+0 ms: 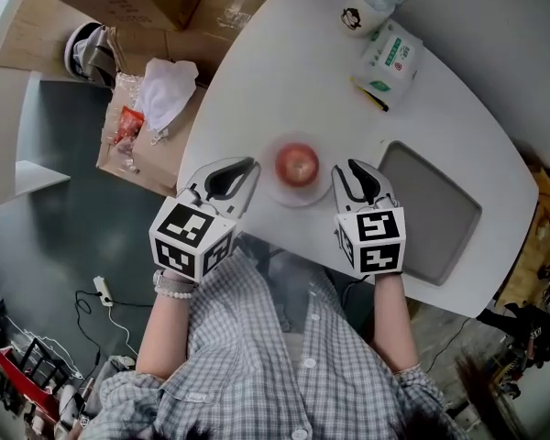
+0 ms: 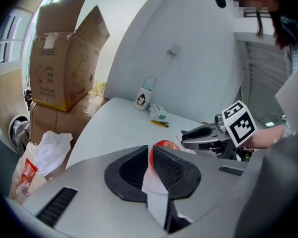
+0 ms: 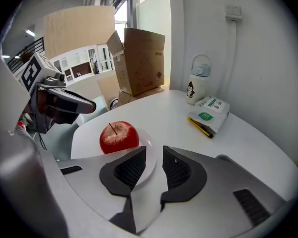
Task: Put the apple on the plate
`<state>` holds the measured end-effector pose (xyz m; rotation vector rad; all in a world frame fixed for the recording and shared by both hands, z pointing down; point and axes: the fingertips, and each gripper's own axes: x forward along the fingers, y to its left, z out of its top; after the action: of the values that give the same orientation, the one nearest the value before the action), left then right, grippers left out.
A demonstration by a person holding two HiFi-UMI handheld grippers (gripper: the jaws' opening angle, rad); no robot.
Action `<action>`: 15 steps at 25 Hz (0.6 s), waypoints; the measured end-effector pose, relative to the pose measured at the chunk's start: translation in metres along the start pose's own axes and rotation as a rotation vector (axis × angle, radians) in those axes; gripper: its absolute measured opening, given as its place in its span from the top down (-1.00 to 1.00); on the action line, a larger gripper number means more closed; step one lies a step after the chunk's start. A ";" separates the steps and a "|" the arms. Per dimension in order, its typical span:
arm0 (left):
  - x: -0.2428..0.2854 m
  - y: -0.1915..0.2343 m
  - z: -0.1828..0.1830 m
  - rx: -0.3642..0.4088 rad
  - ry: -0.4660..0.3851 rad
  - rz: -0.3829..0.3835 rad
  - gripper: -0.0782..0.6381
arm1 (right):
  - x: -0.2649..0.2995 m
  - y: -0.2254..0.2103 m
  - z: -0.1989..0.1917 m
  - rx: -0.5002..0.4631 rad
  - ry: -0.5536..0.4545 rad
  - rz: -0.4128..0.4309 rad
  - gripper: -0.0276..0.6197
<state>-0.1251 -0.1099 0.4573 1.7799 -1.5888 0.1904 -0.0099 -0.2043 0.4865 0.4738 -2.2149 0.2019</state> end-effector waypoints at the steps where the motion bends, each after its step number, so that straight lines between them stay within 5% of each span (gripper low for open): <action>1: 0.001 0.001 -0.002 -0.008 0.006 0.003 0.75 | 0.003 0.001 -0.002 -0.001 0.011 0.010 0.65; 15: 0.027 0.014 -0.051 -0.161 0.158 -0.005 0.55 | 0.034 0.004 -0.032 0.023 0.200 0.072 0.64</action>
<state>-0.1142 -0.1009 0.5145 1.6051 -1.4456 0.1904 -0.0082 -0.1995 0.5329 0.3696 -2.0373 0.3006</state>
